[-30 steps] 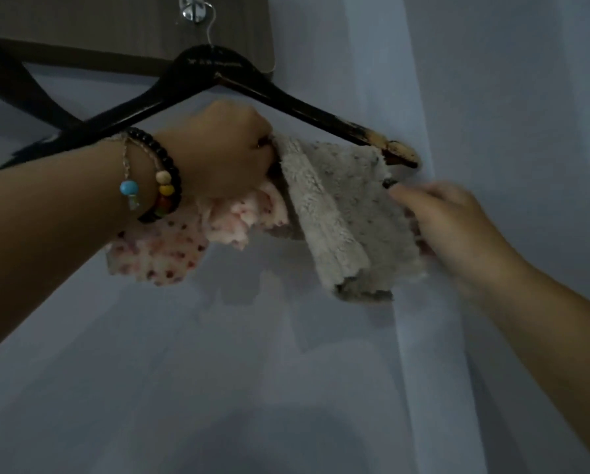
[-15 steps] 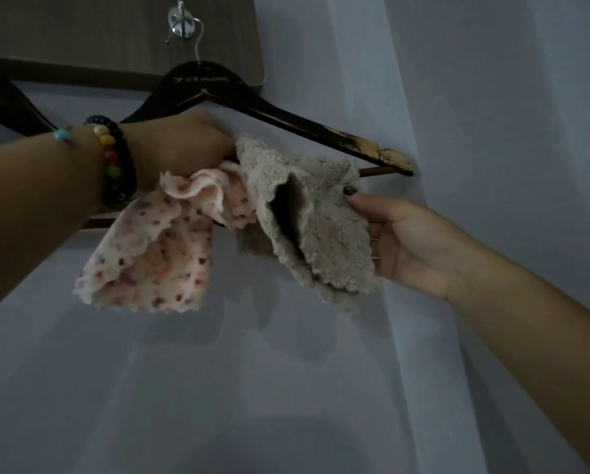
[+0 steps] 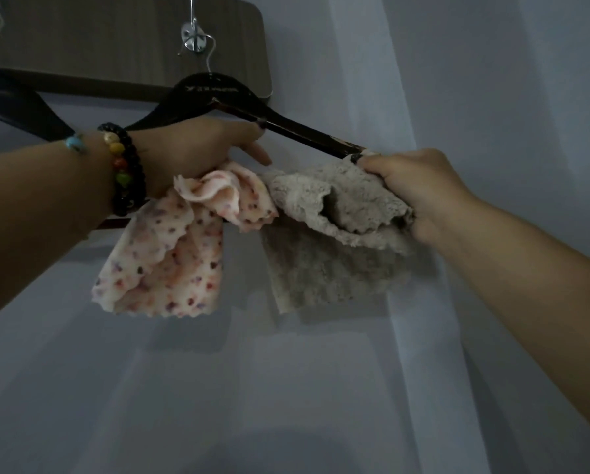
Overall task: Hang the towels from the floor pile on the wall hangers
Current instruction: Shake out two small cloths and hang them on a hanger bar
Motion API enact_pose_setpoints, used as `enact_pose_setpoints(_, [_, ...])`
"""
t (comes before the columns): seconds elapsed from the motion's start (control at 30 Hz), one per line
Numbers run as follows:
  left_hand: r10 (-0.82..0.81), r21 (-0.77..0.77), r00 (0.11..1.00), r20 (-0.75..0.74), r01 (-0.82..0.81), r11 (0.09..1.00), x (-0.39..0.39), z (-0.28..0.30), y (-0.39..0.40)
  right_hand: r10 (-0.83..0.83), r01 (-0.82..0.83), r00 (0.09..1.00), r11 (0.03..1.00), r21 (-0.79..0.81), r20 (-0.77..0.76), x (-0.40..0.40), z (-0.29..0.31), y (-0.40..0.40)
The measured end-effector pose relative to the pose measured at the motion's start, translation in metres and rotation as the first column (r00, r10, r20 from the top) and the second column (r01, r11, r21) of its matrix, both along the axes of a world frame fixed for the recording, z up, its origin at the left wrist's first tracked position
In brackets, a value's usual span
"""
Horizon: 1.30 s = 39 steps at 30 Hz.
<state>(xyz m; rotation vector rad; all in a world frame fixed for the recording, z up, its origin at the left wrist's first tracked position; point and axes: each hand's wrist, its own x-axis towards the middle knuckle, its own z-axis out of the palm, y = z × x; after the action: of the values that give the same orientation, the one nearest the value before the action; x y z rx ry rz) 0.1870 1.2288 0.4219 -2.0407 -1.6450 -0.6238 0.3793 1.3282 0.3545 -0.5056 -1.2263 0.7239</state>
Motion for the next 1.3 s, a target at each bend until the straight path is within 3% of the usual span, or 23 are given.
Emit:
enact_pose_setpoints(0.07, [0.015,0.01,1.0,-0.019,-0.015,1.0,0.003,-0.003,0.006,-0.066,0.064,0.997,0.997,0.037,0.044,-0.002,-0.001,0.0])
enact_pose_setpoints(0.13, [0.0,0.008,0.994,0.111,-0.001,1.0,0.006,-0.007,0.004,-0.079,0.077,0.993,0.997,0.026,0.084,-0.001,-0.004,0.001])
enact_pose_setpoints(0.27, [0.017,0.042,0.993,0.12,-0.023,0.999,0.0,-0.008,0.01,0.011,-0.007,0.997,0.999,-0.05,0.08,0.006,-0.014,0.002])
enact_pose_setpoints(0.47, [0.027,0.048,0.999,0.028,-0.029,0.998,-0.01,-0.011,0.01,0.129,-0.124,0.987,0.991,-0.048,0.101,0.008,-0.026,0.005])
enact_pose_setpoints(0.57, [0.045,0.091,0.998,-0.052,-0.04,0.995,-0.007,-0.015,0.008,0.025,-0.027,0.998,0.999,0.03,0.057,0.01,-0.021,0.011])
enact_pose_setpoints(0.73, [0.097,0.29,0.96,-0.261,-0.018,0.957,-0.007,-0.031,0.008,-0.14,0.133,0.988,0.986,0.102,0.064,0.009,-0.022,0.018])
enact_pose_setpoints(0.8, [0.142,0.342,0.949,-0.283,-0.039,0.939,-0.009,-0.039,0.007,-0.35,0.325,0.93,0.925,0.196,0.114,0.008,-0.028,0.021])
enact_pose_setpoints(0.87, [0.174,0.377,0.943,-0.284,-0.057,0.924,-0.009,-0.049,0.006,-0.677,0.555,0.717,0.699,0.451,0.166,0.003,-0.035,0.017])
enact_pose_setpoints(0.9, [0.183,0.398,0.941,-0.286,-0.057,0.916,-0.009,-0.054,0.005,-0.763,0.564,0.632,0.574,0.594,0.137,-0.002,-0.037,0.013])
enact_pose_setpoints(0.97, [0.193,0.431,0.943,-0.27,-0.061,0.9,-0.007,-0.063,0.006,-0.802,0.438,0.584,0.443,0.782,0.127,-0.015,-0.036,0.005])
enact_pose_setpoints(1.07, [0.168,0.461,0.957,-0.234,-0.043,0.887,-0.008,-0.075,0.007,-0.801,0.25,0.519,0.474,0.844,0.297,-0.034,-0.03,0.004])
enact_pose_setpoints(1.17, [0.051,0.512,0.984,-0.169,0.044,0.858,-0.012,-0.087,0.007,-0.792,0.207,0.456,0.539,0.817,0.407,-0.04,-0.029,0.015])
enact_pose_setpoints(1.3, [-0.098,0.668,0.995,-0.001,0.074,0.741,-0.017,-0.116,0.002,-0.718,0.205,0.619,0.538,0.817,0.318,-0.035,-0.05,0.008])
